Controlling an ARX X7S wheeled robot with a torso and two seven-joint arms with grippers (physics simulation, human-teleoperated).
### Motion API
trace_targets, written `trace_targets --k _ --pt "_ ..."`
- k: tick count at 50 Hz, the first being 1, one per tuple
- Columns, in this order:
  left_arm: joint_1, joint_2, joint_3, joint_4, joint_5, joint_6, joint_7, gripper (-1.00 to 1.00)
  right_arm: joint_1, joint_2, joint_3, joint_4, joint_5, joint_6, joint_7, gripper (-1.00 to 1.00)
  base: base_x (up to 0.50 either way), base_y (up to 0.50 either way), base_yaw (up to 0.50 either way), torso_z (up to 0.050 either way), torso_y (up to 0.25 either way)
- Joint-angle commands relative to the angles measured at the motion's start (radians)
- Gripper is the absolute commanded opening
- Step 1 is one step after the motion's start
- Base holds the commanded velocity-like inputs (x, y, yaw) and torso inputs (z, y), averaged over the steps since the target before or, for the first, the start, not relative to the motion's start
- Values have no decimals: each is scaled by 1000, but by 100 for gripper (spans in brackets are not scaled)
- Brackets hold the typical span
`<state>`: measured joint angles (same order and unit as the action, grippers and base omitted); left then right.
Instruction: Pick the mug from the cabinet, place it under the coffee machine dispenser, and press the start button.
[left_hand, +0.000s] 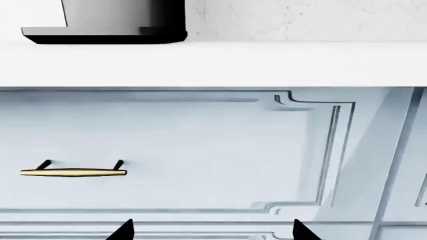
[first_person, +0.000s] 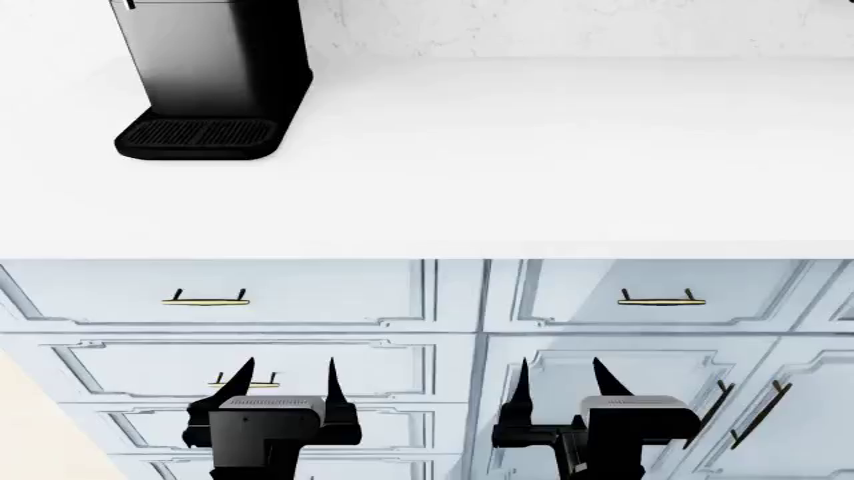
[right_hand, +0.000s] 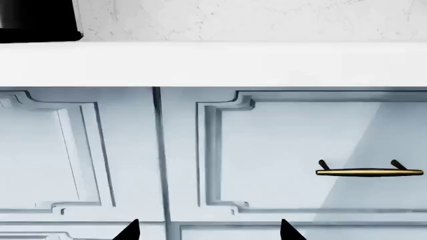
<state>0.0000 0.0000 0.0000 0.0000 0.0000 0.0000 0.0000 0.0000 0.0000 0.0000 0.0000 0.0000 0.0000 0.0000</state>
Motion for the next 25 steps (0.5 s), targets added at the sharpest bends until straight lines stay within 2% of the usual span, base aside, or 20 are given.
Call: trace_targets --k 1,13,22,25 --pt "-4 -16 18 -4 -16 -5 -17 100 4 15 -19 7 16 6 21 100 0 0 0 0 0" --pt "-13 -47 51 -16 -47 10 -59 100 -10 48 -45 9 61 -28 62 100 0 0 0 0 0" --pt "-16 -59 68 -66 -37 154 -93 100 -9 65 -64 -37 56 -46 95 100 0 0 0 0 0" --pt "-22 -66 78 -100 -28 244 -96 100 -15 77 -77 -94 35 -48 104 100 0 0 0 0 0"
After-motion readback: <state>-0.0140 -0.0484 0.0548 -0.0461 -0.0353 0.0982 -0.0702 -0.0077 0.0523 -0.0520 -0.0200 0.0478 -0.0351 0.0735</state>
